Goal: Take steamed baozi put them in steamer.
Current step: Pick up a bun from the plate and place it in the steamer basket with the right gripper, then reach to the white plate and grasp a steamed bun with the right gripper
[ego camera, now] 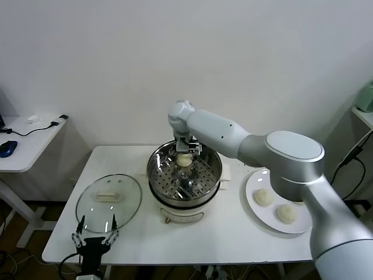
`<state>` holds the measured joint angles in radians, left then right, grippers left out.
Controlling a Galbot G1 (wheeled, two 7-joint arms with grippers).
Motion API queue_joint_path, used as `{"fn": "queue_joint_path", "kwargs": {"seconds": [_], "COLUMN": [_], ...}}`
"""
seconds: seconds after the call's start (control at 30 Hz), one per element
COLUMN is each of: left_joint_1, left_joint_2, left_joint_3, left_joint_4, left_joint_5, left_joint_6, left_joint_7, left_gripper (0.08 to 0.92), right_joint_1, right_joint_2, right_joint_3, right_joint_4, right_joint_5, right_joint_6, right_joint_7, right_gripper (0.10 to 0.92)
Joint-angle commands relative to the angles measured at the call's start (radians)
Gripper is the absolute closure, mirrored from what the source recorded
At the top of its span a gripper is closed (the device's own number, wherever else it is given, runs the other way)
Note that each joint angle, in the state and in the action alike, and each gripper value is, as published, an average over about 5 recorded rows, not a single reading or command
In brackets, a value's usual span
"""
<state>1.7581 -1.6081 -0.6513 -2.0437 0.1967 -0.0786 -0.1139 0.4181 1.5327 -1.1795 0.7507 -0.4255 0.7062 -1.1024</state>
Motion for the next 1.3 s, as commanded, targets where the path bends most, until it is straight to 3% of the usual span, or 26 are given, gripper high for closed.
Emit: {"fn": "queue_joint_path", "kwargs": {"seconds": [0.03,0.27,0.43,0.6,0.73,0.9,1.3], "left_joint_1": [0.001,0.005,0.005,0.005,0.005,0.01,0.02], "left_joint_2": [0.003,0.009,0.012,0.014,0.02,0.021,0.023], "left_joint_3": [0.002,0.005,0.009,0.017,0.026,0.028,0.017], "left_joint_4": [-0.005,-0.013,-0.012,-0.01,-0.013,-0.012,-0.001], "left_joint_5": [0.003,0.005,0.004,-0.015,-0.024,-0.015,-0.009], "left_joint_6": [0.0,0.001,-0.004,-0.017,-0.02,-0.015,-0.013], "left_joint_7": [-0.003,-0.003,-0.003,0.0,0.003,0.009,0.007], "left_gripper": [0.177,0.177,0.177,0.177,0.177,0.177,0.177], "right_joint_1": [0.154,0.352,0.448,0.444,0.354,0.136,-0.26], "right_joint_2": [-0.139,-0.384,-0.594,-0.778,-0.874,-0.937,-0.805], "right_joint_3": [-0.053,-0.2,-0.381,-0.476,-0.482,-0.341,-0.026], "right_joint_4": [0.174,0.292,0.427,0.541,0.529,0.486,0.332], "right_joint_5": [0.216,0.576,0.865,1.006,1.011,0.914,0.646], "right_joint_6": [-0.043,-0.251,-0.603,-0.936,-1.004,-1.018,-0.974], "right_joint_7": [-0.033,-0.059,0.032,0.065,0.074,0.048,0.038], "right_gripper": [0.203,0.203,0.203,0.203,0.203,0.203,0.203]}}
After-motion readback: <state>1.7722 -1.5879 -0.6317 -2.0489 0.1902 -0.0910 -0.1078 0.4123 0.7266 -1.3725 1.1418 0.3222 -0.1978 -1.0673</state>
